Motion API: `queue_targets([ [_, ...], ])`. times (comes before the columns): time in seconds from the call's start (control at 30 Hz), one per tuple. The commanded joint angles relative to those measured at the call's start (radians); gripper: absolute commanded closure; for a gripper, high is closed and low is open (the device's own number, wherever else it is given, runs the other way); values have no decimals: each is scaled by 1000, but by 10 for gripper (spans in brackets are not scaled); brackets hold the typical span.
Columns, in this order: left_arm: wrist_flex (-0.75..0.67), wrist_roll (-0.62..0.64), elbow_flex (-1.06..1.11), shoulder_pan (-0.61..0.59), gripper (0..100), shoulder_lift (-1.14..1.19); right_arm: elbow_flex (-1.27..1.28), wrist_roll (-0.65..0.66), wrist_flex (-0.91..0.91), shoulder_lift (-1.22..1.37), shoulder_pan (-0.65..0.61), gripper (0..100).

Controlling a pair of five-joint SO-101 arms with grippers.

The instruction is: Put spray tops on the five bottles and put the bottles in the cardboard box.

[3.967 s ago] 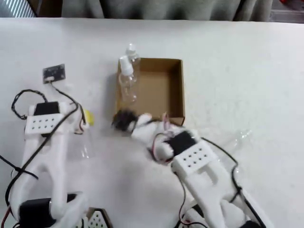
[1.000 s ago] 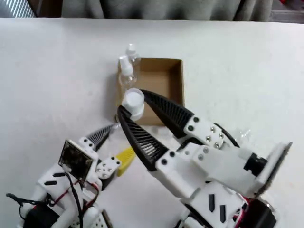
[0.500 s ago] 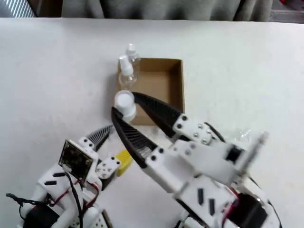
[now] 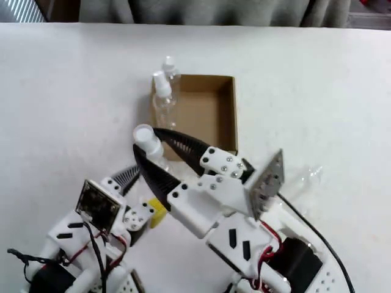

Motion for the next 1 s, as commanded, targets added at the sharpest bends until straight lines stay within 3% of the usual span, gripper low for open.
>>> queue_targets([
  [0.0,0,-6,-60,-1,980,-5,-9,-12,71,-12,-7,958],
  [0.17,0,-6,-61,-1,980,-5,-11,-12,134,-19,-7,807],
  [0.5,-2,-6,-61,-50,980,-5,-112,-11,222,-41,48,805],
  [0.57,-5,-6,-61,-73,980,-5,-130,-11,245,-70,77,837],
  [0.67,-8,-6,-61,-84,980,-5,-127,-8,271,-105,119,982],
  [0.97,-64,31,-61,-148,979,-5,81,-11,334,-228,160,983],
])
